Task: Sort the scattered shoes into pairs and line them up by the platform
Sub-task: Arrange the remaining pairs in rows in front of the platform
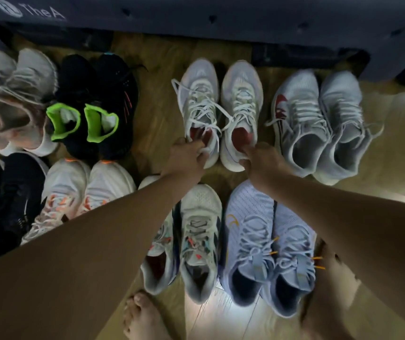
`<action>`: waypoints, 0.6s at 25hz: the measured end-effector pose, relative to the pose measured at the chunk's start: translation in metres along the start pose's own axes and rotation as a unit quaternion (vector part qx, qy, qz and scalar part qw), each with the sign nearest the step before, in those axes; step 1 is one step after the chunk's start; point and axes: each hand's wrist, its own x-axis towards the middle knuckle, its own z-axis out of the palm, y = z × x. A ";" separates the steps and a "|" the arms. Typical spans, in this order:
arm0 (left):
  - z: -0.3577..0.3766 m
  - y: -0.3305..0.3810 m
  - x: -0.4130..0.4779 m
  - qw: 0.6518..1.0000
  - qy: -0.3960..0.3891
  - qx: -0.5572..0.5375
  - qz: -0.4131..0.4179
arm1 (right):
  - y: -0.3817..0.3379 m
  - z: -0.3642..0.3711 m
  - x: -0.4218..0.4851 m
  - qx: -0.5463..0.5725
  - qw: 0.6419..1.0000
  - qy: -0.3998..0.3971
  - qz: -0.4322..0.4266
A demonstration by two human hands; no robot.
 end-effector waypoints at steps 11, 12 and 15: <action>-0.082 -0.051 -0.053 0.998 -0.007 0.008 -0.066 | -0.068 -0.030 -0.052 0.023 0.998 0.037 -0.053; -0.105 -0.080 -0.045 0.995 0.047 0.042 -0.083 | -0.092 -0.031 -0.042 0.031 0.996 0.031 -0.076; -0.149 -0.177 -0.021 0.964 0.079 0.122 -0.222 | -0.176 -0.012 0.008 0.064 0.993 0.000 -0.095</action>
